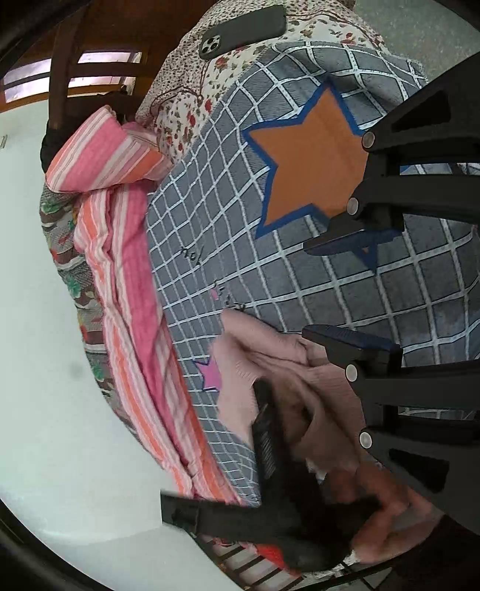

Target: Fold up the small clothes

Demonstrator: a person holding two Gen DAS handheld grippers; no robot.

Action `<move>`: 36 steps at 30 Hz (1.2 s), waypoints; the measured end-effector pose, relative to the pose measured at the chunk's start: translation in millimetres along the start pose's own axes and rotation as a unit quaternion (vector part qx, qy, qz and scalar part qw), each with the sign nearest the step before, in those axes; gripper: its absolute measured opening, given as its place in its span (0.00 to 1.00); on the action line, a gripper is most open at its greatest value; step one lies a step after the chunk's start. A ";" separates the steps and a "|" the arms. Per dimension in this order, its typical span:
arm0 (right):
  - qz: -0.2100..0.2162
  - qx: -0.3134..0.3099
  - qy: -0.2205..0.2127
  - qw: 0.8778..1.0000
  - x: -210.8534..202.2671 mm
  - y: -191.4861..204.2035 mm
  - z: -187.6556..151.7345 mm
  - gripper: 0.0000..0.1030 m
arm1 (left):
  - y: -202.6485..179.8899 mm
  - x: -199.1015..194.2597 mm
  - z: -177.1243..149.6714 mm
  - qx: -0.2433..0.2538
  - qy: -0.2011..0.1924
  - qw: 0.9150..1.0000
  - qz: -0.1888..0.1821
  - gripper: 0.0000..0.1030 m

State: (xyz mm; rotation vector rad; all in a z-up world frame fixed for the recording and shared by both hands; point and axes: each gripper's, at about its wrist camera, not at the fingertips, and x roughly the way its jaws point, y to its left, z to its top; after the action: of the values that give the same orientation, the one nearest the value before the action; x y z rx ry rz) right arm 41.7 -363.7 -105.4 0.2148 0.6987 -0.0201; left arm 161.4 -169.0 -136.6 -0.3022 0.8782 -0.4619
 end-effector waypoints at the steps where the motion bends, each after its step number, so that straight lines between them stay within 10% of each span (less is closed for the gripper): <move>1: -0.001 -0.002 0.002 1.000 0.2 0.2 -0.5 0.38 | 0.6 -4.8 0.8 0.007 -0.008 1.000 -0.006 0.10; 7: 0.044 -0.007 0.005 0.999 5.2 16.9 15.6 0.41 | 40.6 -57.8 30.7 -0.035 -0.043 0.995 -0.078 0.16; 15: 0.155 0.022 0.034 0.987 39.6 60.2 41.1 0.49 | 114.9 -100.5 44.7 -0.076 -0.083 0.993 -0.038 0.23; 32: 0.154 0.099 0.126 0.975 113.2 80.6 23.8 0.49 | 187.8 -99.7 14.7 -0.126 -0.050 0.990 -0.040 0.23; 36: 0.158 0.097 0.114 0.976 124.2 84.6 35.6 0.25 | 181.6 -99.4 11.9 -0.109 -0.049 0.993 -0.024 0.23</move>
State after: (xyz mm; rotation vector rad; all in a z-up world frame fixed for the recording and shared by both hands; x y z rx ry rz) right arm 167.1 -281.6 -142.3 0.5209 0.8848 0.2442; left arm 163.8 38.2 -142.5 -0.5418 0.8282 -0.3924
